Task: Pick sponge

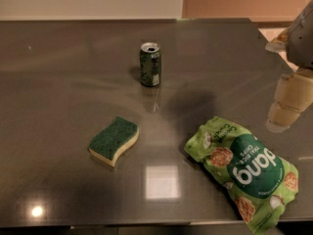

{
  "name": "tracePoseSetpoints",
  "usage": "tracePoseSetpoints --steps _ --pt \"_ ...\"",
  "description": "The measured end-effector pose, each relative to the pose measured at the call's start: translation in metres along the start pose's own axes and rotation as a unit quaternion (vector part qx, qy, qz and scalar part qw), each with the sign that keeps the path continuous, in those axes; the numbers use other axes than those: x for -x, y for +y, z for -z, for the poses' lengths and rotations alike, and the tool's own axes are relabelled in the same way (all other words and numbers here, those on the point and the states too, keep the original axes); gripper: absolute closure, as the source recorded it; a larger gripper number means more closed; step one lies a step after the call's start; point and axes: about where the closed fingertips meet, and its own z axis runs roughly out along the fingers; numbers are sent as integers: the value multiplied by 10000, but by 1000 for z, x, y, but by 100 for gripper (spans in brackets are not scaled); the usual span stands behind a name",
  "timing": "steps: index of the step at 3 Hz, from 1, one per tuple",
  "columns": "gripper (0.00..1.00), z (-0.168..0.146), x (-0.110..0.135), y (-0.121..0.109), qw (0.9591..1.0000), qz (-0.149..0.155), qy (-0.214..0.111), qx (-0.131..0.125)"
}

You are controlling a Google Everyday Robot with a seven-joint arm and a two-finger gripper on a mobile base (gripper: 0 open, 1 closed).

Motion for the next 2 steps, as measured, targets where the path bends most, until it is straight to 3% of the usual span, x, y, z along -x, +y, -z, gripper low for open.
tracePoseSetpoints --steps 1,2 --pt "0 0 0 0 10000 1 0 0" --pt "0 0 25 6 9985 523 -49 175"
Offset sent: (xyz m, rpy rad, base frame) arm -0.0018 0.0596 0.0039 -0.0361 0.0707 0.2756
